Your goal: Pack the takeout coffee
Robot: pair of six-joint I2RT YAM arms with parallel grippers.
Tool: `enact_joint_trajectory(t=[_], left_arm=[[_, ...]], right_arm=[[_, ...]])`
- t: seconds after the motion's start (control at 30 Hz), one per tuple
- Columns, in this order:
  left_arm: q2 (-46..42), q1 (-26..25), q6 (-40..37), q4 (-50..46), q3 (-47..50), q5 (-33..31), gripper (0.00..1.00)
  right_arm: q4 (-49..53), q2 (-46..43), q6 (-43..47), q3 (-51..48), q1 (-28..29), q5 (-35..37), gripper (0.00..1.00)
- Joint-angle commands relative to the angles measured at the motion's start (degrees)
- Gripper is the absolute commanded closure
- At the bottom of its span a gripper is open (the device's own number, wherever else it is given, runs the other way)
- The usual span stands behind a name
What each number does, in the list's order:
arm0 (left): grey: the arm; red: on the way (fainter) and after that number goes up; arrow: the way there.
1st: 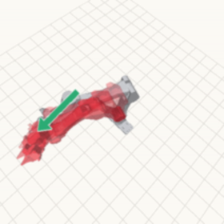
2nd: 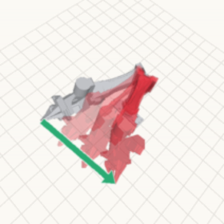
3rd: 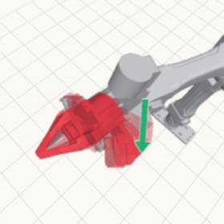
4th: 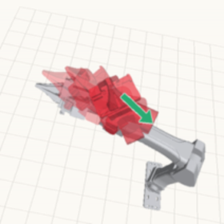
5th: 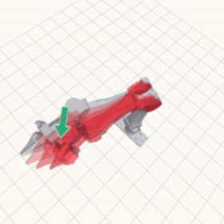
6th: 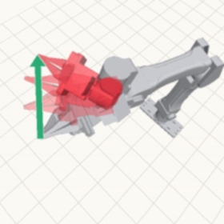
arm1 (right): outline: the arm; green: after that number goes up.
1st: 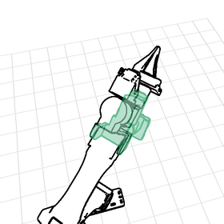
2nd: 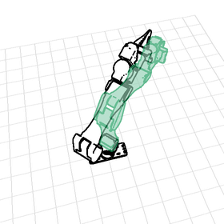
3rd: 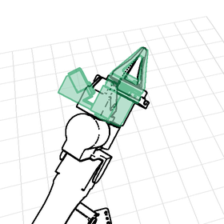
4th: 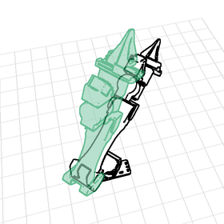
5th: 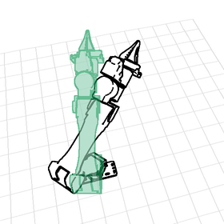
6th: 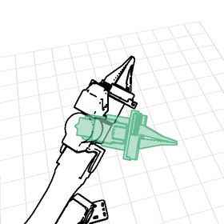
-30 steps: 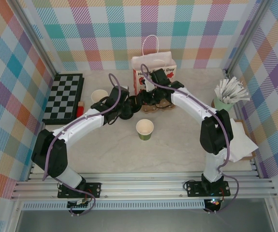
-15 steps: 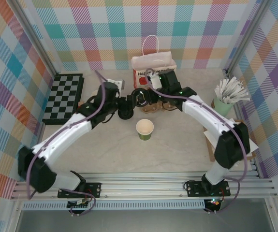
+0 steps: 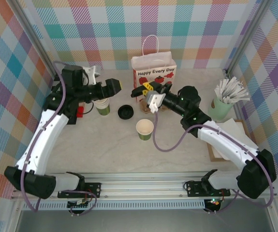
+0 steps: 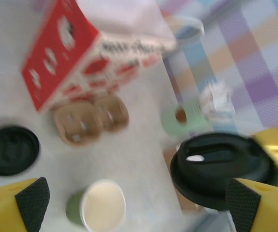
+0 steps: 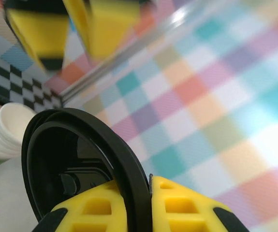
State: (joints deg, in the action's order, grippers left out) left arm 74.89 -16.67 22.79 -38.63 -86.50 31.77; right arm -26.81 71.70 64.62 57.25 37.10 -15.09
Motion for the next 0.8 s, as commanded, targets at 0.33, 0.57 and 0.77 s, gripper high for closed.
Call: enact_joint_trajectory(t=[0.33,0.57,0.77], left_arm=[[-1.6,-1.7,-22.2,-16.7,-5.1,22.0,0.15],[2.0,-5.0,-26.5,-19.7,-7.9,24.7,0.39],[3.1,-6.2,-30.5,-23.6,-8.9,26.8,0.55]], right_arm=[[-1.0,-8.6,45.8,-5.8,3.3,-19.2,1.0],[3.4,-9.6,48.4,-4.6,6.4,-24.6,1.0],[5.2,-8.7,49.6,-3.2,6.8,-25.1,1.0]])
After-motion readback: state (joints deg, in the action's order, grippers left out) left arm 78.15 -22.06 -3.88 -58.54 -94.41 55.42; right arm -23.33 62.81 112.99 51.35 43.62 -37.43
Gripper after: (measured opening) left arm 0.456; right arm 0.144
